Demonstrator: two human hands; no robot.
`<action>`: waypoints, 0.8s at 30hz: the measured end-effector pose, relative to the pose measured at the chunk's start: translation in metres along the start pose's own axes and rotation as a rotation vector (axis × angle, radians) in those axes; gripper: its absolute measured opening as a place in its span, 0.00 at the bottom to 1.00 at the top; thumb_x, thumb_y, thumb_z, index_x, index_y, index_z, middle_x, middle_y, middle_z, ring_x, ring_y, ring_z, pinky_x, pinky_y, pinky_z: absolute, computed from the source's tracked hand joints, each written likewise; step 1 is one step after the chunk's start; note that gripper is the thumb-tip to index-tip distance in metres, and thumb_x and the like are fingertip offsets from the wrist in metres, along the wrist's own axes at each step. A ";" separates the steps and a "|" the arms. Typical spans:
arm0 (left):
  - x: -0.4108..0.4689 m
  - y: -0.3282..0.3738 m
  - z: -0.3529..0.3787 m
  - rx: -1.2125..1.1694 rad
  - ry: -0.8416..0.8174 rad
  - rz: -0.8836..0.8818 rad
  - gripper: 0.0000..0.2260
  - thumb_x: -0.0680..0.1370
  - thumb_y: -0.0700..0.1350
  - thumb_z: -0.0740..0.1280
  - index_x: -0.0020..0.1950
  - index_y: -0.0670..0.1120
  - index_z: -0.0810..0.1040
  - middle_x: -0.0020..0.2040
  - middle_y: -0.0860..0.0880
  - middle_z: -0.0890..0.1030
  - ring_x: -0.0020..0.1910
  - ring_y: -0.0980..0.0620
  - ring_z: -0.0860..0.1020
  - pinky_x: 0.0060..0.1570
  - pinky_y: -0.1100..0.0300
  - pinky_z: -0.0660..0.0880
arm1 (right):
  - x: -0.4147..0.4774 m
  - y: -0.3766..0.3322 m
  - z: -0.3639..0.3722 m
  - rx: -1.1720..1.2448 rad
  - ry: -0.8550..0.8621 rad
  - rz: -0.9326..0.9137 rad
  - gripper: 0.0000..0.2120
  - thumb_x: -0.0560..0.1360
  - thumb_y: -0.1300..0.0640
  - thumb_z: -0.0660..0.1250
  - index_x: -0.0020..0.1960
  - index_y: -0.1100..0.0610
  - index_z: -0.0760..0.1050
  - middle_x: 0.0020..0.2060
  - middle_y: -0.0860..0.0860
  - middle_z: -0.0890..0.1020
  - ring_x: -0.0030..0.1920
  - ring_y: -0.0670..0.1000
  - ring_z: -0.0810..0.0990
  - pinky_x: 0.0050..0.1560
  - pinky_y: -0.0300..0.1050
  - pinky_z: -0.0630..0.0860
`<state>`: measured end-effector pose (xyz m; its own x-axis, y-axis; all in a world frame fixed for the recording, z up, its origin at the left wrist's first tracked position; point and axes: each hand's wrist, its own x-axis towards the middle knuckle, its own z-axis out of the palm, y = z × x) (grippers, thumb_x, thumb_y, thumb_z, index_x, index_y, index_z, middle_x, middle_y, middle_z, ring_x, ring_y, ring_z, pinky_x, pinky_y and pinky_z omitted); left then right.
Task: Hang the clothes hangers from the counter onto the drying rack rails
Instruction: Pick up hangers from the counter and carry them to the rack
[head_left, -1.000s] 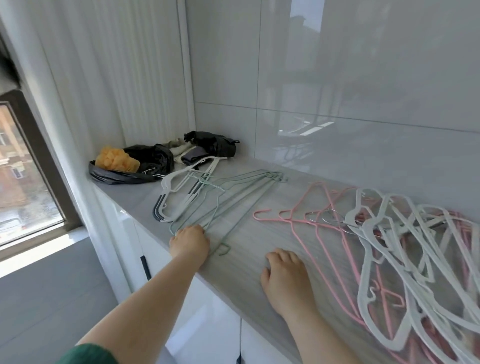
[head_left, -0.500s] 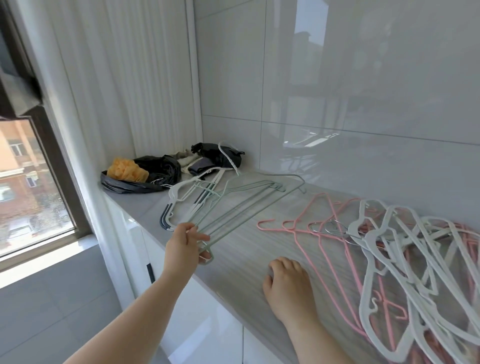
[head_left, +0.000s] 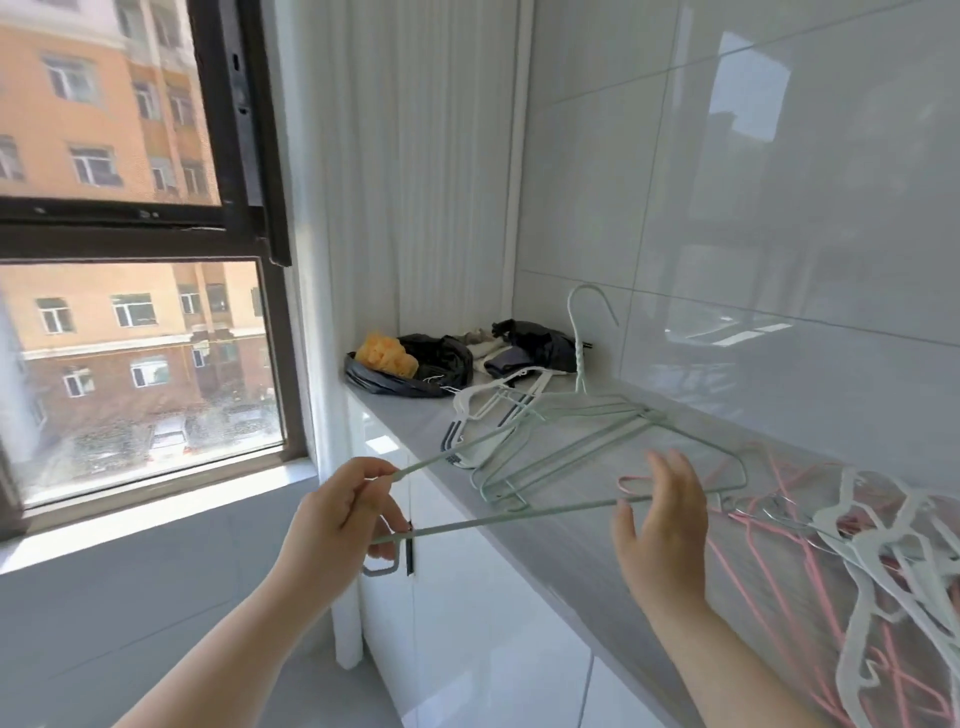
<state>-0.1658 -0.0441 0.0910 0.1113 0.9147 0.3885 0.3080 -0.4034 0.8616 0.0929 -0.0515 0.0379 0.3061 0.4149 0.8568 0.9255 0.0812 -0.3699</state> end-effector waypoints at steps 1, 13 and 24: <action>-0.004 0.000 -0.012 0.003 0.011 0.009 0.13 0.79 0.34 0.55 0.41 0.50 0.71 0.24 0.54 0.80 0.19 0.58 0.74 0.25 0.72 0.70 | 0.012 -0.011 -0.002 -0.008 0.019 -0.003 0.22 0.68 0.59 0.56 0.60 0.66 0.64 0.54 0.73 0.75 0.58 0.61 0.67 0.58 0.51 0.64; -0.085 -0.006 -0.217 0.198 0.131 -0.057 0.12 0.78 0.35 0.60 0.40 0.51 0.73 0.24 0.51 0.79 0.21 0.58 0.74 0.29 0.66 0.73 | 0.049 -0.214 0.021 -0.061 -0.672 -0.166 0.15 0.81 0.59 0.51 0.63 0.55 0.70 0.51 0.57 0.81 0.52 0.58 0.78 0.44 0.46 0.70; -0.188 0.003 -0.396 0.995 0.216 -0.257 0.09 0.80 0.52 0.55 0.58 0.55 0.72 0.31 0.57 0.71 0.32 0.56 0.71 0.38 0.65 0.68 | -0.035 -0.482 0.055 0.295 -0.740 -0.571 0.14 0.81 0.59 0.51 0.64 0.55 0.69 0.52 0.55 0.81 0.51 0.56 0.80 0.45 0.42 0.71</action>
<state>-0.5594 -0.2268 0.1500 -0.2084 0.9069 0.3662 0.9471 0.0936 0.3071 -0.3765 -0.0556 0.1663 -0.4810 0.6977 0.5308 0.7670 0.6282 -0.1308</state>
